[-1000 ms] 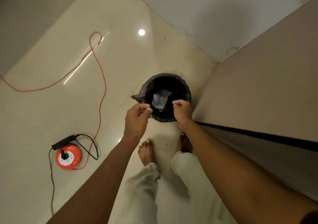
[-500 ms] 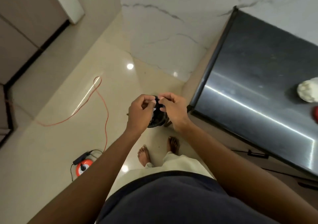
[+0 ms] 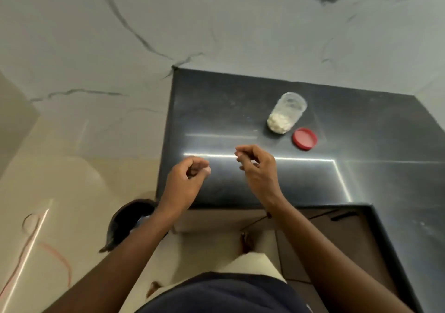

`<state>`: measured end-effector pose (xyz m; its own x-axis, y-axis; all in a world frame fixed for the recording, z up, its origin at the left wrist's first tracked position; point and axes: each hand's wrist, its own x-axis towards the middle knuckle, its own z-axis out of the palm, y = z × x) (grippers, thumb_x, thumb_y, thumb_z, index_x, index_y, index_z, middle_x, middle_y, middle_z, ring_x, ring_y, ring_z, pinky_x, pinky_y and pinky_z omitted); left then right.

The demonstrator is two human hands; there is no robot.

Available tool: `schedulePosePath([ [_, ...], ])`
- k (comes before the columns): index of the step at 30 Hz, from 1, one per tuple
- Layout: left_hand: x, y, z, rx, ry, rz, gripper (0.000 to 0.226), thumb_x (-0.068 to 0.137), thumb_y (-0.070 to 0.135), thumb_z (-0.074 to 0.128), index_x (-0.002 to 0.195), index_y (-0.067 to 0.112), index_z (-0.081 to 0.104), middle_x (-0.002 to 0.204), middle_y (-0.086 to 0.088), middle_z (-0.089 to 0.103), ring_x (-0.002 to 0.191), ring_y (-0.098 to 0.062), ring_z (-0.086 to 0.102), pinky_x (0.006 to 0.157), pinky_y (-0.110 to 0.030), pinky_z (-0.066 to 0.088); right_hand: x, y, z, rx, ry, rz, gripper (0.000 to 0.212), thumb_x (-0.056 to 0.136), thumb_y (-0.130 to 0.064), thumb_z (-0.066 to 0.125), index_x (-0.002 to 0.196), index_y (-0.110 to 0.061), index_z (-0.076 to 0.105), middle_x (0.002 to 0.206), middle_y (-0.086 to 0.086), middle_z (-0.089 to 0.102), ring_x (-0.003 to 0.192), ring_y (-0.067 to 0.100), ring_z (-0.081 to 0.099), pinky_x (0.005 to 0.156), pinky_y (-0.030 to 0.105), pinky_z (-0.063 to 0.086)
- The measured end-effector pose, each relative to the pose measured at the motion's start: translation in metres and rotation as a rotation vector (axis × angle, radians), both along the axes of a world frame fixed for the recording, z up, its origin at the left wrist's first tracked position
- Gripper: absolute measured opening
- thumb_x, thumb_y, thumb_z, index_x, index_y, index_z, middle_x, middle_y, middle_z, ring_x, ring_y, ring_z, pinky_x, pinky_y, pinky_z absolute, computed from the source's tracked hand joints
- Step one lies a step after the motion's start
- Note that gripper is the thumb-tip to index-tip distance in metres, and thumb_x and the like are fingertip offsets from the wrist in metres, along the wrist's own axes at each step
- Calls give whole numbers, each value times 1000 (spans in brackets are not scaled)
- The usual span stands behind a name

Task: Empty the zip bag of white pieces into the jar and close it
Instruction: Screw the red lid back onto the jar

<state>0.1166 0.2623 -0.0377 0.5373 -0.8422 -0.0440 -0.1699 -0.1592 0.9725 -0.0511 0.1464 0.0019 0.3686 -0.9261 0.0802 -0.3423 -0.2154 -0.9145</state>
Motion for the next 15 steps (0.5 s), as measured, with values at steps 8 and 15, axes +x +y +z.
schedulePosePath([
  [8, -93, -137, 6, 35, 132, 89, 44, 89, 31, 83, 126, 34, 61, 123, 17, 64, 103, -5, 68, 78, -19, 55, -99, -134, -6, -186, 238, -155, 19, 95, -18, 70, 114, -17, 74, 106, -2, 74, 101, 15, 68, 89, 40, 58],
  [15, -147, -252, 5, 104, 90, 119, 96, 77, 28, 94, 153, 26, 36, 158, -2, 39, 135, -14, 46, 110, -33, 43, -135, -238, -22, -130, 854, 177, 70, 79, -43, 70, 142, -20, 52, 153, 11, 45, 143, 32, 41, 114, 51, 40],
])
